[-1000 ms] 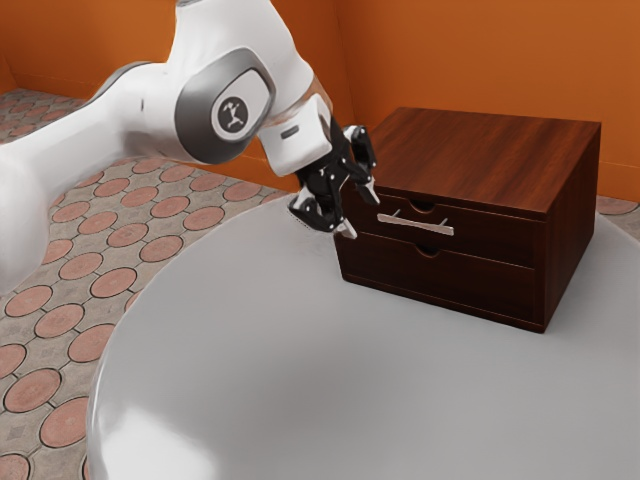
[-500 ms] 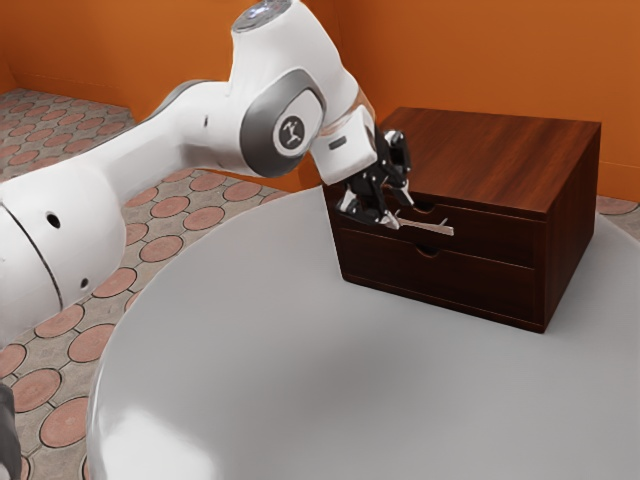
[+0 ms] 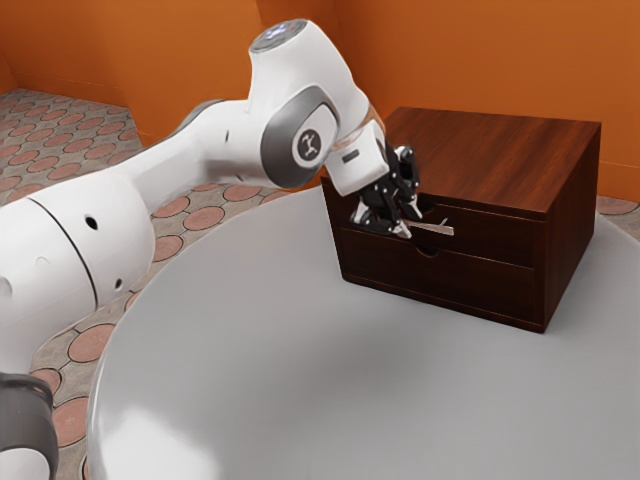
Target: Pull the drawer handle with one arm to open the drawer
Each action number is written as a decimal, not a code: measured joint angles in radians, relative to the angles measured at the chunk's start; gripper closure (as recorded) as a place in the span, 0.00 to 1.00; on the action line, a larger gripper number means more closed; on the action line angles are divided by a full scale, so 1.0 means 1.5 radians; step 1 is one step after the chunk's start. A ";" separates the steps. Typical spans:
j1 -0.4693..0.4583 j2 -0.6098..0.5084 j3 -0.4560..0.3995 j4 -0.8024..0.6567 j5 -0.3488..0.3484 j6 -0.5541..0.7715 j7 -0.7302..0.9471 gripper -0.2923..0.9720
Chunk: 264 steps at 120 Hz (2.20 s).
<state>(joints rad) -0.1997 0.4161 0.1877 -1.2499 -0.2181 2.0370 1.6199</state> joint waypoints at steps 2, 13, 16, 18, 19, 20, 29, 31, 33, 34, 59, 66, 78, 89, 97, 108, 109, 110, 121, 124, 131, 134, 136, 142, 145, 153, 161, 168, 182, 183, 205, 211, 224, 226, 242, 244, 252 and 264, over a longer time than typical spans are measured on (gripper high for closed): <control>0.000 0.000 0.001 -0.001 -0.001 0.000 0.000 0.67; -0.005 -0.007 0.007 -0.019 -0.002 0.001 0.001 0.71; -0.008 -0.011 0.009 -0.028 -0.003 0.002 0.002 0.72; -0.010 -0.013 0.010 -0.033 -0.003 0.003 0.002 0.73; -0.011 -0.015 0.011 -0.036 -0.002 0.003 0.002 0.74; -0.012 -0.016 0.011 -0.039 -0.002 0.003 0.002 0.74; -0.022 -0.047 0.014 -0.091 -0.001 0.016 0.003 0.77; -0.025 -0.054 0.015 -0.101 0.000 0.019 0.003 0.78; -0.028 -0.061 0.016 -0.111 0.000 0.023 0.003 0.79; -0.029 -0.064 0.017 -0.115 0.000 0.025 0.003 0.79; -0.055 -0.133 0.020 -0.215 0.004 0.073 0.004 0.82; -0.055 -0.155 0.020 -0.243 0.004 0.086 0.004 0.83; -0.060 -0.197 0.020 -0.286 0.026 0.100 0.001 0.84; -0.073 -0.236 0.021 -0.335 0.051 0.117 -0.003 0.84; -0.078 -0.251 0.021 -0.359 0.061 0.129 -0.007 0.84; -0.086 -0.270 0.024 -0.393 0.069 0.145 -0.012 0.84; -0.087 -0.271 0.024 -0.396 0.069 0.146 -0.012 0.84; -0.088 -0.273 0.024 -0.399 0.070 0.148 -0.013 0.84; -0.100 -0.296 0.032 -0.430 0.073 0.162 -0.017 0.84; -0.102 -0.302 0.033 -0.438 0.074 0.165 -0.018 0.84; -0.111 -0.314 0.041 -0.453 0.075 0.172 -0.021 0.84; -0.115 -0.319 0.044 -0.459 0.075 0.175 -0.022 0.84; -0.117 -0.324 0.045 -0.464 0.075 0.176 -0.023 0.84; -0.121 -0.338 0.048 -0.479 0.078 0.180 -0.025 0.84; -0.124 -0.346 0.048 -0.486 0.083 0.182 -0.027 0.84; -0.130 -0.366 0.049 -0.504 0.103 0.185 -0.035 0.84; -0.135 -0.378 0.049 -0.521 0.116 0.189 -0.042 0.84; -0.138 -0.388 0.050 -0.535 0.123 0.192 -0.048 0.84; -0.143 -0.407 0.050 -0.555 0.131 0.196 -0.058 0.84; -0.143 -0.408 0.050 -0.557 0.131 0.197 -0.059 0.84; -0.145 -0.422 0.049 -0.571 0.135 0.198 -0.073 0.84; -0.146 -0.422 0.050 -0.572 0.135 0.197 -0.076 0.83; -0.146 -0.423 0.050 -0.572 0.135 0.192 -0.082 0.78; -0.146 -0.423 0.050 -0.572 0.135 0.191 -0.082 0.77; -0.152 -0.429 0.049 -0.572 0.135 0.185 -0.088 0.71; -0.154 -0.431 0.049 -0.572 0.135 0.184 -0.088 0.70; -0.161 -0.439 0.049 -0.572 0.134 0.178 -0.091 0.68; -0.165 -0.454 0.046 -0.565 0.130 0.160 -0.094 0.66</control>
<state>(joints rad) -0.4465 -0.2644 0.2569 -2.0974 -0.0229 2.2769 1.4792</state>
